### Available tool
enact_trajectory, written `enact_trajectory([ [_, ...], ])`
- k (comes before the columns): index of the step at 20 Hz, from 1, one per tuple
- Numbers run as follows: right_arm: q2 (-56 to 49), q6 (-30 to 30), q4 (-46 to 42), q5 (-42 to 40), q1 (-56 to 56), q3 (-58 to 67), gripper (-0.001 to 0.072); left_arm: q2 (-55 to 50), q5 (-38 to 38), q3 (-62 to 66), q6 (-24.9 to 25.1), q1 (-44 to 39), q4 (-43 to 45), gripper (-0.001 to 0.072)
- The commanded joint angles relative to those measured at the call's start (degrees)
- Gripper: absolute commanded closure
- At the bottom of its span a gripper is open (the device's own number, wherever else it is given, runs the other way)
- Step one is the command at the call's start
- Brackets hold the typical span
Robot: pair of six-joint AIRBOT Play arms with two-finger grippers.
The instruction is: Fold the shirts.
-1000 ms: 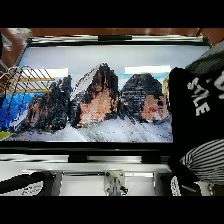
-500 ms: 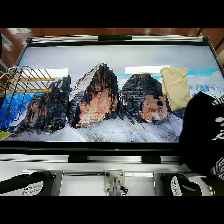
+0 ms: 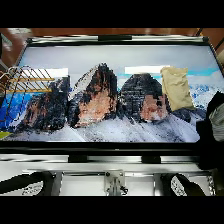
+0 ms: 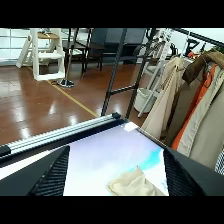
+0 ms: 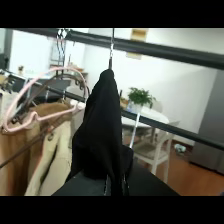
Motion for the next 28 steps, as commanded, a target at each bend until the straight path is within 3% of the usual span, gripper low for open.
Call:
enact_trajectory([
  [1,-3.52,3.69,-5.29,1.20,-2.43,0.07,0.0636,-0.02,-0.33,0.02,0.04,0.04,0.02,0.0033],
  [7,-3.52,8.66,-5.62,8.79,-11.74,0.44,0.0636,-0.02,-0.28,0.02,-0.39,0.04,0.02,0.0033],
  [11,-3.52,9.68,-3.87,7.61,-16.24,0.42,0.0635,-0.02,-0.28,0.02,-0.39,0.04,0.00,0.0034],
  [17,-2.40,9.14,-2.01,-3.89,-21.68,0.42,0.0635,-0.13,-0.04,0.02,-0.35,0.07,0.24,0.0034],
  [28,4.24,-0.11,-3.78,-26.56,-22.10,0.42,0.0635,-2.62,0.92,0.02,-0.28,0.07,0.68,0.0034],
])
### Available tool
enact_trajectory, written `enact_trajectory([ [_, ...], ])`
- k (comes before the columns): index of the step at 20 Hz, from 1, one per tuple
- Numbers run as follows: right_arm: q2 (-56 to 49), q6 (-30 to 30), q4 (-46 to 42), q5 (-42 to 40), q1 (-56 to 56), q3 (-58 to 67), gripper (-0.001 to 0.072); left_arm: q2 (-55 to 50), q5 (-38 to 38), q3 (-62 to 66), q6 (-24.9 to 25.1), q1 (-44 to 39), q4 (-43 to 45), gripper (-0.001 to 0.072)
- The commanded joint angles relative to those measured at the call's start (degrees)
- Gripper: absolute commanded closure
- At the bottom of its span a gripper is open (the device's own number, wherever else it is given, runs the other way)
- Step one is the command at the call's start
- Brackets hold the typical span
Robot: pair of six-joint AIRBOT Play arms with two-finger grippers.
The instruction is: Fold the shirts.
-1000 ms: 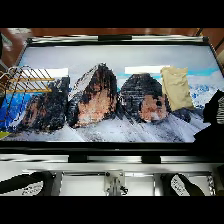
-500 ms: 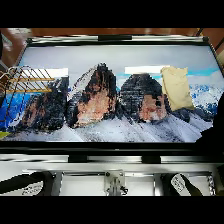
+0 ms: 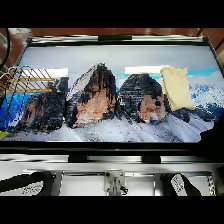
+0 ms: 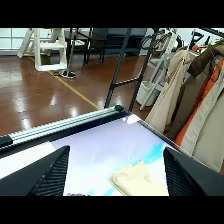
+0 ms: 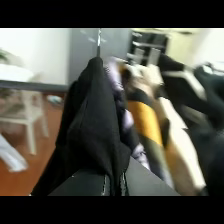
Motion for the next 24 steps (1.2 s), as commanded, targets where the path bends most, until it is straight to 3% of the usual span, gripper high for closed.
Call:
enact_trajectory([
  [1,1.44,-5.31,0.48,-11.08,-0.09,-0.02,0.0634,-0.76,1.18,0.02,0.24,0.07,0.11,0.0034],
  [4,1.42,-10.45,5.73,-13.64,-0.07,-0.02,0.0633,-0.79,1.31,0.02,0.22,0.55,0.07,0.0034],
  [7,1.84,-11.69,8.24,-14.47,-0.07,-0.02,0.0626,-0.79,1.31,0.02,0.22,1.20,0.07,0.0034],
  [8,1.92,-13.03,9.75,-14.64,-0.07,-0.02,0.0460,-0.81,1.36,0.02,0.24,1.22,0.07,0.0034],
  [9,2.03,-14.03,11.69,-14.80,-0.07,-0.02,0.0203,-0.81,1.36,0.02,0.24,1.22,0.07,0.0034],
  [15,6.05,-16.83,25.64,-22.38,-0.07,-0.02,0.0189,-0.94,1.31,0.02,0.24,1.22,0.09,0.0034],
  [24,9.20,-23.71,53.37,-43.47,-0.07,-0.04,0.0179,-5.25,0.90,0.02,0.24,1.20,0.09,0.0034],
])
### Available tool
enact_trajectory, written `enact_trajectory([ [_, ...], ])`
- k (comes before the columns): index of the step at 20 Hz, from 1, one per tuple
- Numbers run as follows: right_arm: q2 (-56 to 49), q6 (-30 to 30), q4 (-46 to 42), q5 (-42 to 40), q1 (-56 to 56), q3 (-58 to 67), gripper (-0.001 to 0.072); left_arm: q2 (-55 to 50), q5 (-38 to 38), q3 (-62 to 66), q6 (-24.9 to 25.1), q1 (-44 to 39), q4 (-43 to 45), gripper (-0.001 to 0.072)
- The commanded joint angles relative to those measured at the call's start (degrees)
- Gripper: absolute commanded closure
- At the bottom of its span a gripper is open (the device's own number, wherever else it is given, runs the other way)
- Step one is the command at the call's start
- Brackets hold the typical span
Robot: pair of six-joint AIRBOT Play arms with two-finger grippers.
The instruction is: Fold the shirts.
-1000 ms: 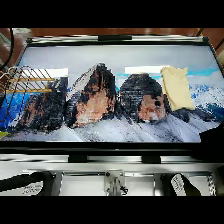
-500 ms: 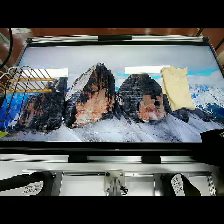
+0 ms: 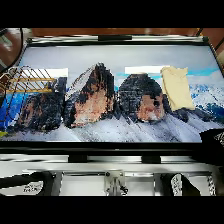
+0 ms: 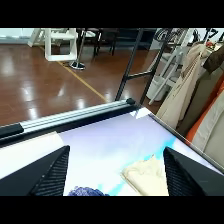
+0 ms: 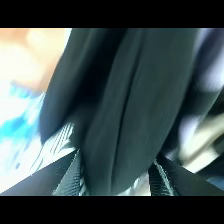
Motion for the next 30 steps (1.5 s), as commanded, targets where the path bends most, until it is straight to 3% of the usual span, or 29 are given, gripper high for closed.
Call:
enact_trajectory([
  [1,0.48,-2.49,15.87,-8.59,0.07,-0.02,0.0179,-1.86,-1.09,0.04,0.00,0.02,0.11,0.0034],
  [5,0.50,-3.21,28.15,-13.73,0.07,-2.82,0.0179,-2.54,-8.37,0.04,-0.33,0.00,6.95,0.0036],
  [8,0.66,-3.56,39.80,-12.90,0.07,-10.62,0.0179,-2.54,-15.37,0.04,-3.93,0.00,12.81,0.0035],
  [10,0.66,-4.24,48.06,-9.29,1.49,-17.94,0.0181,-2.58,-20.28,0.04,-6.03,-0.07,17.84,0.0036],
  [12,0.46,-4.39,52.26,-0.33,6.29,-24.48,0.0182,-2.91,-25.97,0.04,-11.26,-0.07,25.75,0.0037],
  [14,-1.95,-4.72,52.41,10.54,14.75,-28.30,0.0182,-4.02,-34.32,-0.11,-20.28,-0.04,35.63,0.0037],
  [16,-7.32,-9.88,50.82,21.35,27.61,-28.57,0.0182,-4.96,-39.85,-3.26,-28.37,-0.13,42.47,0.0037],
  [19,-18.40,-5.09,44.00,35.21,46.45,-27.74,0.0182,-5.31,-44.46,-11.37,-30.14,-1.55,45.64,0.0037],
  [21,-27.93,-5.31,37.97,33.35,54.88,-21.90,0.0182,-5.25,-45.00,-15.85,-31.26,-3.48,45.97,0.0037],
  [24,-39.45,-5.31,28.30,24.04,61.29,-9.07,0.0182,-5.27,-43.43,-18.95,-31.67,-6.80,46.01,0.0037],
  [30,-43.15,-5.29,31.56,20.48,61.88,-5.29,0.0182,-5.35,-38.16,-18.82,-31.61,-7.85,46.21,0.0036],
])
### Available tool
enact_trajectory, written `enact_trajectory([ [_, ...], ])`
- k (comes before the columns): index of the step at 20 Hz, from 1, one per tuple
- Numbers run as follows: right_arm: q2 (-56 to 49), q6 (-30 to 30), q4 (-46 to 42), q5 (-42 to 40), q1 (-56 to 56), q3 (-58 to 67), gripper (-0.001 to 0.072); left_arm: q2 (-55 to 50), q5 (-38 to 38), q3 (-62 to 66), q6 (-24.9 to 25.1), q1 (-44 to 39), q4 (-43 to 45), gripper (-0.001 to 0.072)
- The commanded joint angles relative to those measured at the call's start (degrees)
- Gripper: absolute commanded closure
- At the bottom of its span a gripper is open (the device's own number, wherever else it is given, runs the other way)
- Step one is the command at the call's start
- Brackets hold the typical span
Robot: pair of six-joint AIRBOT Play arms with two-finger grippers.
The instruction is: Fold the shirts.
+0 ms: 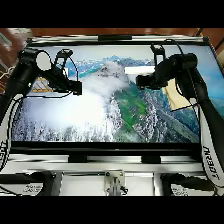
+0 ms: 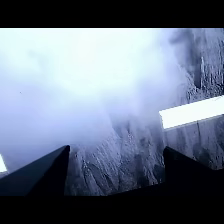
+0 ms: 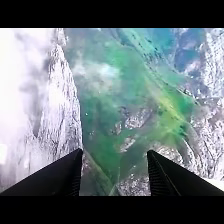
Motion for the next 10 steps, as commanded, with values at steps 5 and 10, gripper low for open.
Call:
enact_trajectory([
  [5,-2.12,0.11,0.15,0.48,1.29,1.86,0.0182,-0.22,4.33,-0.48,-0.33,-0.57,0.46,0.0035],
  [10,-2.12,0.11,0.15,2.51,1.29,1.86,0.0182,-0.22,4.20,-0.48,2.29,-0.57,0.46,0.0035],
])
